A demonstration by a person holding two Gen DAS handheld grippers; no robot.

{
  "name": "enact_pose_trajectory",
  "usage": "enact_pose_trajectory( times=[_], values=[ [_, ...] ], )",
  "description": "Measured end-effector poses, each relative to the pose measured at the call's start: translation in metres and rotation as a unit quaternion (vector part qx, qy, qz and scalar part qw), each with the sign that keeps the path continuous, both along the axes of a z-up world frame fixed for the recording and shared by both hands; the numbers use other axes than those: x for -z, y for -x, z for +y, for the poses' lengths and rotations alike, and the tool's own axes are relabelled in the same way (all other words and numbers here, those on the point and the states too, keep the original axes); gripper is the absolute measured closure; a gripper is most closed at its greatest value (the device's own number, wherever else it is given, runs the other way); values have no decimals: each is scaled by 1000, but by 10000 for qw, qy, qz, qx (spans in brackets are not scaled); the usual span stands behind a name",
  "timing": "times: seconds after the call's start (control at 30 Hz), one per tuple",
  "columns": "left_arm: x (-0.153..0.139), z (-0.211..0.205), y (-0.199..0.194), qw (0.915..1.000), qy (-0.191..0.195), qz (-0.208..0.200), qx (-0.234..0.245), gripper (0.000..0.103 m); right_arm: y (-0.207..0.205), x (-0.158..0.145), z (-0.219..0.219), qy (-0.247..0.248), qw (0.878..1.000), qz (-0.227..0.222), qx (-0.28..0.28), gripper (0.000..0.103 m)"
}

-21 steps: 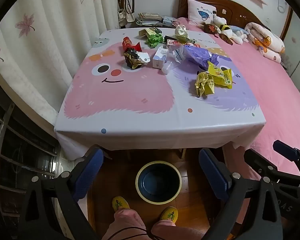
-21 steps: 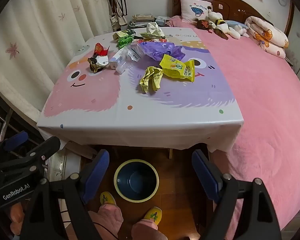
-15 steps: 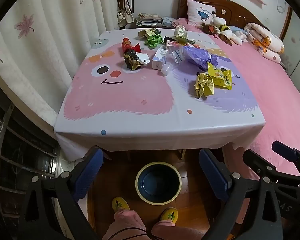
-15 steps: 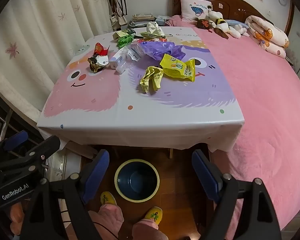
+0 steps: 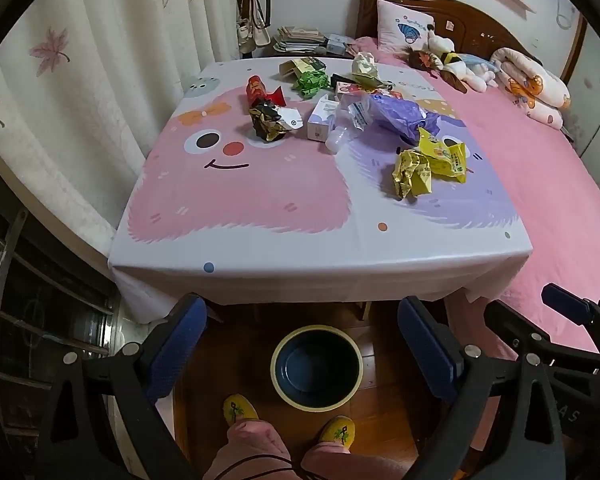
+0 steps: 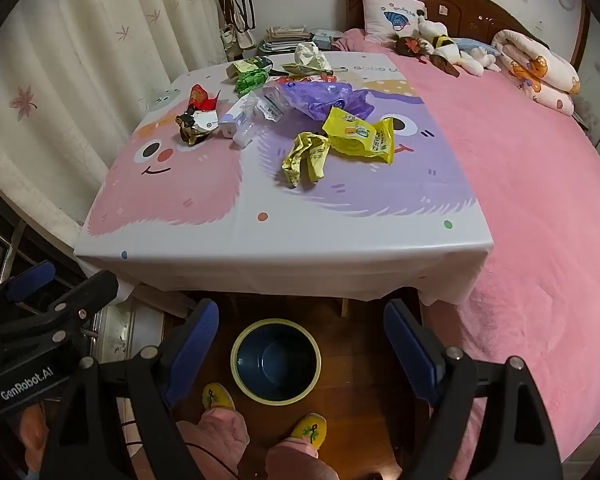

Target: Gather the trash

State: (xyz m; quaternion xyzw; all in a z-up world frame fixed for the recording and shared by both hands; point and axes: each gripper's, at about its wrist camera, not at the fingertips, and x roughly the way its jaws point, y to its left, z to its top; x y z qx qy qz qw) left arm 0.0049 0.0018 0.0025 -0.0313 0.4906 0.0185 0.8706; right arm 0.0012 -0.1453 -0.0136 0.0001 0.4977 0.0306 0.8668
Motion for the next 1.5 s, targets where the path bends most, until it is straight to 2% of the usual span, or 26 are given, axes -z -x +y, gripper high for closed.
enact_pose_trajectory(
  times=[1.5],
  values=[
    [12, 16, -7, 9999, -3, 86, -80, 7, -14, 11, -3, -135, 9997, 183, -128, 17]
  ],
)
